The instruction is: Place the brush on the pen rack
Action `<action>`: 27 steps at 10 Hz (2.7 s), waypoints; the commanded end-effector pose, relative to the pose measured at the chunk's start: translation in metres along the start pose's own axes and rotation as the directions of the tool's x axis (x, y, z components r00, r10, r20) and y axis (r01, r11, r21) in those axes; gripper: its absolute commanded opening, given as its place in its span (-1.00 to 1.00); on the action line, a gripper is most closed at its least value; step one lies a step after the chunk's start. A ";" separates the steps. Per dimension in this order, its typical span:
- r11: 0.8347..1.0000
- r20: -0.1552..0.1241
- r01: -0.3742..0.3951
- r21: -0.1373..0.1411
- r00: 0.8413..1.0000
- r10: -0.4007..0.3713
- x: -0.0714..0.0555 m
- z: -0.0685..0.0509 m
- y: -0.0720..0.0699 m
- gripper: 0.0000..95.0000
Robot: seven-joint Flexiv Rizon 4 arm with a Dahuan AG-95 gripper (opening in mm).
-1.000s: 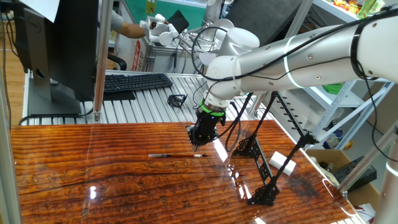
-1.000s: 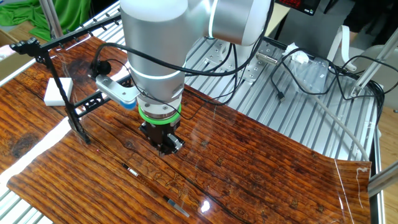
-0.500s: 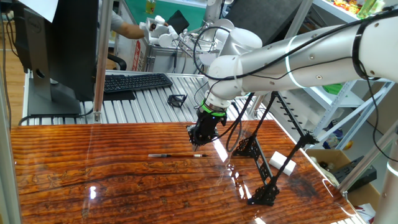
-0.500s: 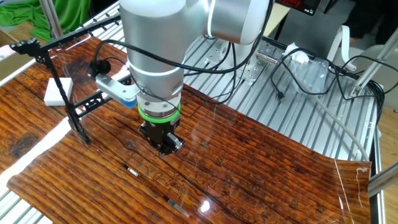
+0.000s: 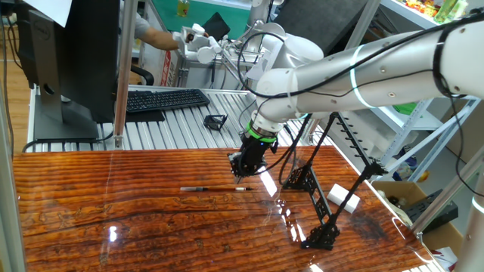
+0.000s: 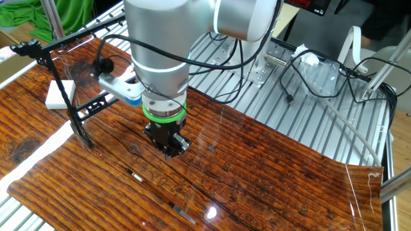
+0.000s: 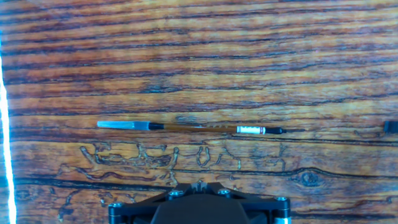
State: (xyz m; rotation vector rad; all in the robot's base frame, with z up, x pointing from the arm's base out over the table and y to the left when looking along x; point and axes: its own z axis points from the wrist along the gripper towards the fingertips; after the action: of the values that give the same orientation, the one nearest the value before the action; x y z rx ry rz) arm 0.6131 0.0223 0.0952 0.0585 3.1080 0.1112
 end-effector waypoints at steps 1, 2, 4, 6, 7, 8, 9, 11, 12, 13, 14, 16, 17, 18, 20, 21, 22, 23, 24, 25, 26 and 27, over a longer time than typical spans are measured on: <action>1.000 0.004 0.022 -0.004 1.000 -0.022 0.002 -0.002 0.000 -1.00; 1.000 0.009 0.030 -0.005 1.000 -0.030 0.002 -0.002 0.000 -1.00; 0.999 0.024 0.042 -0.005 0.999 -0.042 0.002 -0.002 0.000 -1.00; 0.999 0.024 0.039 -0.003 0.999 -0.039 0.002 -0.002 0.000 -1.00; 0.999 0.023 0.034 -0.005 0.999 -0.034 0.002 -0.002 0.000 -1.00; 1.000 0.025 0.028 -0.005 0.999 -0.028 0.002 -0.002 0.000 -1.00; 1.000 0.027 0.028 -0.005 0.999 -0.028 0.002 -0.002 0.000 -1.00; 1.000 0.028 0.028 -0.007 0.999 -0.027 0.002 -0.002 0.000 -1.00; 1.000 0.028 0.030 -0.008 0.999 -0.030 0.002 -0.002 0.000 -1.00; 0.999 0.029 0.035 -0.008 0.999 -0.035 0.002 -0.002 0.000 -1.00; 0.999 0.030 0.037 -0.008 0.999 -0.037 0.002 -0.002 0.000 -1.00; 0.999 0.038 0.051 -0.012 0.998 -0.051 0.002 -0.002 0.000 -1.00; 0.998 0.045 0.059 -0.009 0.997 -0.058 0.002 -0.002 0.000 -1.00; 0.999 0.045 0.050 -0.009 0.998 -0.050 0.002 -0.002 0.000 -1.00; 0.999 0.042 0.043 -0.008 0.998 -0.043 0.002 -0.002 0.000 -1.00; 1.000 0.043 0.024 -0.013 0.999 -0.024 0.002 -0.002 0.000 -1.00; 1.000 0.042 0.014 -0.019 0.999 -0.014 0.002 -0.002 0.000 -1.00; 1.000 0.042 0.012 -0.018 0.999 -0.011 0.002 -0.002 0.000 -1.00; 1.000 0.042 0.012 -0.017 0.999 -0.012 0.002 -0.002 0.000 -1.00; 1.000 0.042 0.011 -0.017 0.999 -0.010 0.002 -0.002 0.000 -1.00; 1.000 0.043 0.007 -0.017 0.999 -0.007 0.002 -0.002 0.000 -1.00; 1.000 0.043 0.003 -0.018 0.999 -0.003 0.002 -0.001 0.000 -1.00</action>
State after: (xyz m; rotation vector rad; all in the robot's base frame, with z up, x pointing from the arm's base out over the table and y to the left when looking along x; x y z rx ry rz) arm 0.6114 0.0230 0.0965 0.0618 3.0608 0.1344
